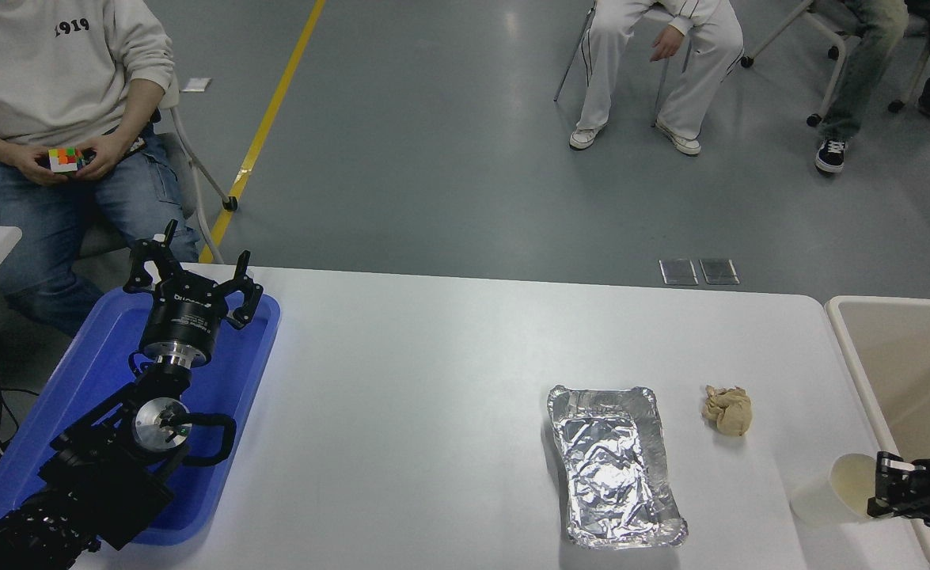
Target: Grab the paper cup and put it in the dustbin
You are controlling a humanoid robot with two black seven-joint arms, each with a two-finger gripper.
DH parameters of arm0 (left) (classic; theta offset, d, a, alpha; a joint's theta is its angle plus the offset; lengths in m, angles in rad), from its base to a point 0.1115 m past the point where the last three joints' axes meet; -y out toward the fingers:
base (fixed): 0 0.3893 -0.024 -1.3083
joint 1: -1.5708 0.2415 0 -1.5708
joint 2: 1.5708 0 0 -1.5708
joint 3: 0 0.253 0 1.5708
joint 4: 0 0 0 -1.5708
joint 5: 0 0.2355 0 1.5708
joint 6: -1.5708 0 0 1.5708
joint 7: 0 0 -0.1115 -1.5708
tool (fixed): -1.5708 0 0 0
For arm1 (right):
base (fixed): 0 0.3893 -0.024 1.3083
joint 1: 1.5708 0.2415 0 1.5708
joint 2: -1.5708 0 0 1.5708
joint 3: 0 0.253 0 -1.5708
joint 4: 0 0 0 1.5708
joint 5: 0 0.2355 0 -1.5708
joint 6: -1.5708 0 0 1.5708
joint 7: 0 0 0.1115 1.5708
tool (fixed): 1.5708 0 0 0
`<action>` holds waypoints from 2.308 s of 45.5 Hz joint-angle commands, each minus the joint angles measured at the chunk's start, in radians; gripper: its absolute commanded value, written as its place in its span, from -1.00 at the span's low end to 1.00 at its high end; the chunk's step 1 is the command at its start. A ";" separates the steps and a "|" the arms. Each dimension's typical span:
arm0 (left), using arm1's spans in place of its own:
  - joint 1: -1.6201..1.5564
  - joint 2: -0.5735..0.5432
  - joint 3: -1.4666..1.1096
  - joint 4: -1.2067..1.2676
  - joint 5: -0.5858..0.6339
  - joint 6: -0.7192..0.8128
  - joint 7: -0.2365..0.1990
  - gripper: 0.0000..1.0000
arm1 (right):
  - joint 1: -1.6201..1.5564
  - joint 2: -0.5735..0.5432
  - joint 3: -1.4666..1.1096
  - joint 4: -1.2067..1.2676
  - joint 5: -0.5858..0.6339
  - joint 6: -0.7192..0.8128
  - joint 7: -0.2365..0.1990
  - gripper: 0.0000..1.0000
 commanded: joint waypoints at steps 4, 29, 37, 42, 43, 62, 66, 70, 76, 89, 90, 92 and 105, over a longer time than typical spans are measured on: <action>-0.002 0.000 0.000 0.000 0.000 0.000 0.000 1.00 | 0.244 -0.042 -0.146 0.048 -0.010 0.155 0.002 -1.00; 0.000 0.000 0.000 0.000 0.000 0.000 0.000 1.00 | 0.826 -0.026 -0.556 0.272 -0.189 0.189 0.000 -1.00; 0.000 0.000 0.000 0.000 0.000 0.000 0.000 1.00 | 0.918 -0.005 -0.577 0.281 -0.208 0.189 0.000 -1.00; 0.000 0.000 0.000 0.000 0.000 0.000 0.000 1.00 | 0.979 0.007 -0.588 0.284 -0.208 0.189 0.000 -1.00; 0.000 0.001 0.000 0.000 0.000 0.000 0.000 1.00 | 0.993 0.010 -0.593 0.284 -0.208 0.189 0.000 -1.00; 0.000 0.000 0.000 0.000 0.000 0.000 0.000 1.00 | 1.134 0.064 -0.657 0.286 -0.208 0.189 0.000 -1.00; 0.000 0.001 0.000 0.000 0.000 0.000 0.000 1.00 | 1.133 0.063 -0.657 0.284 -0.208 0.189 0.000 -1.00; 0.000 0.001 0.000 0.000 0.000 0.000 0.000 1.00 | 1.131 0.058 -0.657 0.279 -0.208 0.189 0.000 -1.00; 0.000 0.000 0.000 0.000 0.000 0.000 0.000 1.00 | 1.128 0.052 -0.665 0.272 -0.209 0.189 0.000 -1.00; 0.000 0.000 0.000 0.000 0.000 0.000 0.000 1.00 | 1.032 -0.006 -0.673 0.154 -0.208 0.189 -0.001 -1.00; 0.000 0.000 0.000 0.000 0.000 0.000 0.000 1.00 | 1.015 -0.013 -0.668 0.138 -0.202 0.189 -0.001 -1.00; 0.000 0.001 0.000 0.000 0.000 0.000 0.000 1.00 | 0.975 -0.020 -0.653 0.108 -0.194 0.189 -0.001 -1.00; 0.000 0.000 0.000 0.000 0.000 0.000 0.000 1.00 | 0.517 -0.117 -0.348 -0.181 -0.081 0.189 -0.001 -1.00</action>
